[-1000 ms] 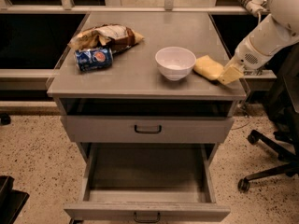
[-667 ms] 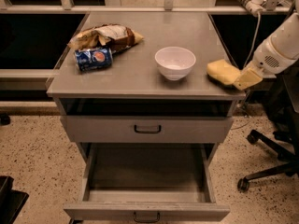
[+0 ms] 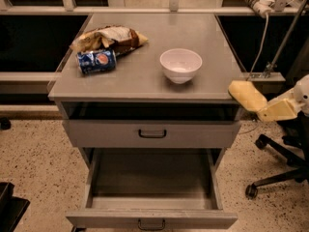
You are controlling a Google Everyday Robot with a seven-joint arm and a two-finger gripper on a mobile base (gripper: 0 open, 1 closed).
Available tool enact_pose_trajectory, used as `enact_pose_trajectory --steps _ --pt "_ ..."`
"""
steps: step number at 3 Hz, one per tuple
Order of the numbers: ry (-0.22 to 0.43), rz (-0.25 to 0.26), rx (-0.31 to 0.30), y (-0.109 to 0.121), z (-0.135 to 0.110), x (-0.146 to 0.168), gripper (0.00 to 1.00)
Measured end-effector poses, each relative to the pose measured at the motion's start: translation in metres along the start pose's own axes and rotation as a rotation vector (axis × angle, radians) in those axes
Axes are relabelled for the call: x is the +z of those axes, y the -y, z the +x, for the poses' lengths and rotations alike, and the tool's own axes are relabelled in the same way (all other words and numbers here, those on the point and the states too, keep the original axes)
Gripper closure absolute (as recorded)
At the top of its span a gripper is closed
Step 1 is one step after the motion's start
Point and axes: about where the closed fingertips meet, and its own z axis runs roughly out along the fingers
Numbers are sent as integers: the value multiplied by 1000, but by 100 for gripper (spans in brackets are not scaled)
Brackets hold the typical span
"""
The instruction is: Place sponge into middle drawer
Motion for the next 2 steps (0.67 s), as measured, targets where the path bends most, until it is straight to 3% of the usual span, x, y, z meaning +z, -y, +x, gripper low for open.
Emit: enact_pose_trajectory --steps 1,2 --pt "55 -31 51 -8 2 -10 100" --pt "54 -34 48 -9 0 -9 100"
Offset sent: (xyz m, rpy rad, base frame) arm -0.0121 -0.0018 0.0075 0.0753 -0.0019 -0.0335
